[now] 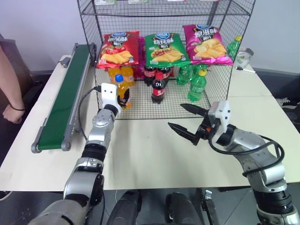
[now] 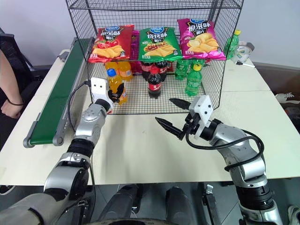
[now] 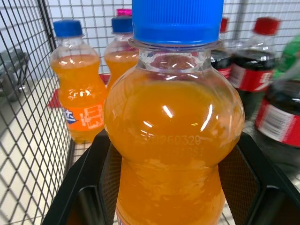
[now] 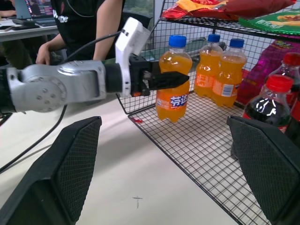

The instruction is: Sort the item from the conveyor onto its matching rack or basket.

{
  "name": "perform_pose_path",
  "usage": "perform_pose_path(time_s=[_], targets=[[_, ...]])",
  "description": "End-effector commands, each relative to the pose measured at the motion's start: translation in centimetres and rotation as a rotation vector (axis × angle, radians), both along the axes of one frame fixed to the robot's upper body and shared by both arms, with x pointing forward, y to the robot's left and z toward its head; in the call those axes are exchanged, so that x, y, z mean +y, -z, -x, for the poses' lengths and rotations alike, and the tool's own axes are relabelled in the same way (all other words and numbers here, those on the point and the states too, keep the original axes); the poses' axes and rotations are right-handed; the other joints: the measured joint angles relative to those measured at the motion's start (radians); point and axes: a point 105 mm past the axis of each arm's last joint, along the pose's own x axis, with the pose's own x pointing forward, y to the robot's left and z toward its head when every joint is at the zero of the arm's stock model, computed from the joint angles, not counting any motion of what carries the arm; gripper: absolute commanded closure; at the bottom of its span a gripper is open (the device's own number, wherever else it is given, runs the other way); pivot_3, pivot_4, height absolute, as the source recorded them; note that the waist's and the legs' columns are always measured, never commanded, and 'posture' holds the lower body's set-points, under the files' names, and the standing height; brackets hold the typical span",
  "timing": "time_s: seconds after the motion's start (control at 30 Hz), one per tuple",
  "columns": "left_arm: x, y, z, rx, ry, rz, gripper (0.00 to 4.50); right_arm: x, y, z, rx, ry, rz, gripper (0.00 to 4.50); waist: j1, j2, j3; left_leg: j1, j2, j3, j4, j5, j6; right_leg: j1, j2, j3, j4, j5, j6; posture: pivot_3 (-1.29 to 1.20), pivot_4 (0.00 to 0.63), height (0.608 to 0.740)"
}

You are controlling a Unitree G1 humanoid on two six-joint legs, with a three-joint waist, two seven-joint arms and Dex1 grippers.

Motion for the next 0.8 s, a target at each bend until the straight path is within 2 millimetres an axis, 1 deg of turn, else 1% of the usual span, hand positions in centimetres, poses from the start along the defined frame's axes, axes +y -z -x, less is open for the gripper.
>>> perform_pose_path(time_s=[0.03,0.13,0.3,0.37,0.43,0.47,0.7,0.8], targets=[[0.0,-2.3,-0.8,-0.094,-0.039,0.007,2.15,0.2,-1.4,0.6,-0.057,-0.008,-0.002,0.0,-0.001,0.0,0.0,0.0,0.0,0.0,0.0,0.0,0.0,0.0,0.0,0.0,0.0,0.0,0.0,0.0,0.15,0.74],[-0.3,-1.7,-1.2,-0.072,-0.051,-0.002,2.15,0.1,-1.6,0.6,-0.062,-0.003,0.0,0.0,-0.001,0.0,0.0,0.0,0.0,0.0,0.0,0.0,0.0,0.0,0.001,0.0,0.0,0.0,0.0,0.0,0.15,0.74],[-0.2,-1.1,-1.4,-0.053,-0.056,0.019,2.15,-0.1,-1.6,0.5,-0.063,-0.002,0.004,0.0,-0.001,0.0,0.0,0.0,0.0,0.0,0.0,0.0,0.0,0.0,0.001,0.0,0.001,0.0,0.0,0.0,0.15,0.74],[0.0,-0.9,-1.4,-0.048,-0.059,0.03,1.1,-0.2,-1.6,0.4,-0.063,-0.003,0.006,0.0,-0.001,0.0,0.0,0.0,0.0,0.0,0.0,0.0,0.0,0.0,0.001,0.0,0.001,0.0,0.0,0.0,0.15,0.74],[0.1,-1.0,-1.3,-0.059,-0.061,0.028,0.16,-0.2,-1.5,0.4,-0.062,-0.005,0.007,0.0,-0.001,0.0,0.0,0.0,0.0,0.0,0.001,0.0,0.0,0.0,0.001,0.0,0.002,0.0,0.0,0.0,0.15,0.74],[0.1,-1.0,-1.3,-0.063,-0.06,0.024,0.03,-0.2,-1.5,0.4,-0.062,-0.006,0.008,0.0,-0.001,0.0,0.0,0.0,0.0,0.0,0.001,0.0,0.0,0.0,0.001,0.0,0.002,0.0,0.0,0.0,0.15,0.74],[0.3,-1.2,-0.4,-0.092,0.0,0.003,0.03,-0.1,-1.4,0.4,-0.059,-0.018,0.011,0.0,-0.003,0.0,0.0,0.0,0.0,0.0,0.001,0.0,0.0,0.0,0.001,0.0,0.002,0.0,0.0,0.0,0.15,0.74],[1.1,-1.1,0.3,-0.076,0.013,0.021,0.03,0.0,-1.4,0.4,-0.057,-0.025,0.01,0.0,-0.004,0.0,0.0,0.0,0.0,0.0,0.001,0.0,0.0,0.0,0.002,0.0,0.003,0.0,0.0,0.0,0.15,0.74]])
